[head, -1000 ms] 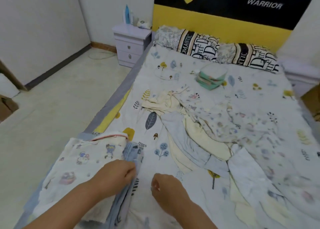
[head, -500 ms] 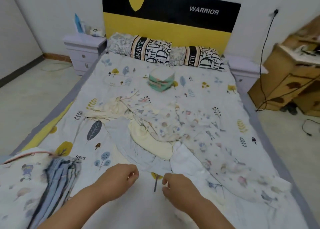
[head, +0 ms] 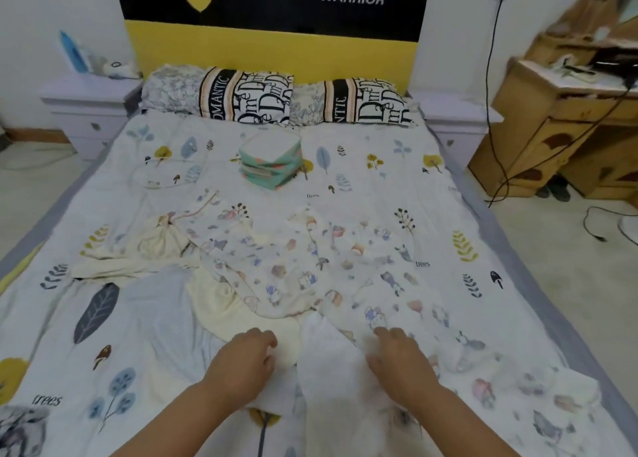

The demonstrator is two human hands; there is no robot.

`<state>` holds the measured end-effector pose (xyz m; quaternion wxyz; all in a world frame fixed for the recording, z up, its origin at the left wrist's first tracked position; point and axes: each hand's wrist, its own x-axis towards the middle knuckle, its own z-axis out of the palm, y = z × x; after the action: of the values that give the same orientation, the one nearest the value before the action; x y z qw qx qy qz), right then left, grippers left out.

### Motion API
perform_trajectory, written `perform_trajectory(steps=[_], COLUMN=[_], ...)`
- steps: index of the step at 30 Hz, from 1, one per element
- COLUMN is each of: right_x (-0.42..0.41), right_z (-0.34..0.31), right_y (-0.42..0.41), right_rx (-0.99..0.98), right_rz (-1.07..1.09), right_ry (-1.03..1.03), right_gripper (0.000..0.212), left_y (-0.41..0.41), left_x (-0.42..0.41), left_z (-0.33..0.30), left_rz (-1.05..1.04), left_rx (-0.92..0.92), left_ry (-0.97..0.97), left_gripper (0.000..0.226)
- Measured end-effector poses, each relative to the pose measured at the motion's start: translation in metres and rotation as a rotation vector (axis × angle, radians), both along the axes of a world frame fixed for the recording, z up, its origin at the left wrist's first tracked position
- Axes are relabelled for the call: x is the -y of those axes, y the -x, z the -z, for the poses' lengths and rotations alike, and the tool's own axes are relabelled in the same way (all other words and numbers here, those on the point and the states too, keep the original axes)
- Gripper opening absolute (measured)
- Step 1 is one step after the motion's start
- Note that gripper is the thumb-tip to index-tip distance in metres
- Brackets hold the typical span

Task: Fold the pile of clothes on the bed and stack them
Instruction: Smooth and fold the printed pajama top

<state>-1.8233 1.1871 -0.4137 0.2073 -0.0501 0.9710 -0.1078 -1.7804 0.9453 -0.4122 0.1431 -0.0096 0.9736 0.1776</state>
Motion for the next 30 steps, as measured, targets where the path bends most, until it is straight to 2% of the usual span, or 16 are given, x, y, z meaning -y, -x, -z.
perform_trajectory(steps=[5, 8, 10, 12, 15, 18, 20, 21, 23, 25, 27, 30], right_x=[0.011, 0.021, 0.026, 0.031, 0.032, 0.033, 0.034, 0.036, 0.037, 0.037, 0.036, 0.032], right_z=[0.048, 0.078, 0.094, 0.104, 0.108, 0.095, 0.086, 0.085, 0.085, 0.085, 0.084, 0.064], right_y=[0.065, 0.100, 0.114, 0.118, 0.108, 0.083, 0.057, 0.043, 0.018, -0.001, -0.012, -0.017], right_rx=[-0.087, -0.106, -0.070, -0.126, -0.466, -0.664, -0.732, -0.728, -0.671, -0.541, -0.436, -0.336], right_rz=[0.176, 0.227, 0.235, 0.232, 0.181, 0.055, -0.038, -0.088, -0.195, -0.270, -0.264, -0.111], right_ry=[0.060, 0.064, 0.049, 0.032, 0.122, 0.328, 0.401, 0.405, 0.366, 0.344, 0.352, 0.427], right_gripper=[0.062, 0.065, 0.058, 0.043, 0.023, 0.024, 0.024, 0.019, 0.007, 0.018, 0.029, 0.017], left_y=[0.074, 0.111, 0.132, 0.147, 0.159, 0.165, 0.164, 0.162, 0.152, 0.139, 0.125, 0.103], left_x=[0.000, -0.006, -0.013, -0.023, -0.042, -0.057, -0.060, -0.060, -0.057, -0.050, -0.040, -0.026], left_z=[0.048, 0.072, 0.087, 0.100, 0.115, 0.114, 0.109, 0.106, 0.099, 0.093, 0.081, 0.046], left_rz=[-0.039, -0.049, -0.035, -0.043, -0.179, -0.355, -0.385, -0.359, -0.297, -0.245, -0.253, -0.336], left_rx=[0.004, -0.001, -0.042, -0.063, -0.033, -0.013, 0.018, 0.028, 0.044, 0.033, -0.008, -0.097], left_ry=[0.152, 0.149, 0.110, 0.029, -0.219, -0.456, -0.452, -0.417, -0.363, -0.351, -0.384, -0.525], left_gripper=[0.046, 0.054, 0.054, 0.057, 0.062, 0.068, 0.070, 0.059, 0.019, 0.034, 0.035, 0.033])
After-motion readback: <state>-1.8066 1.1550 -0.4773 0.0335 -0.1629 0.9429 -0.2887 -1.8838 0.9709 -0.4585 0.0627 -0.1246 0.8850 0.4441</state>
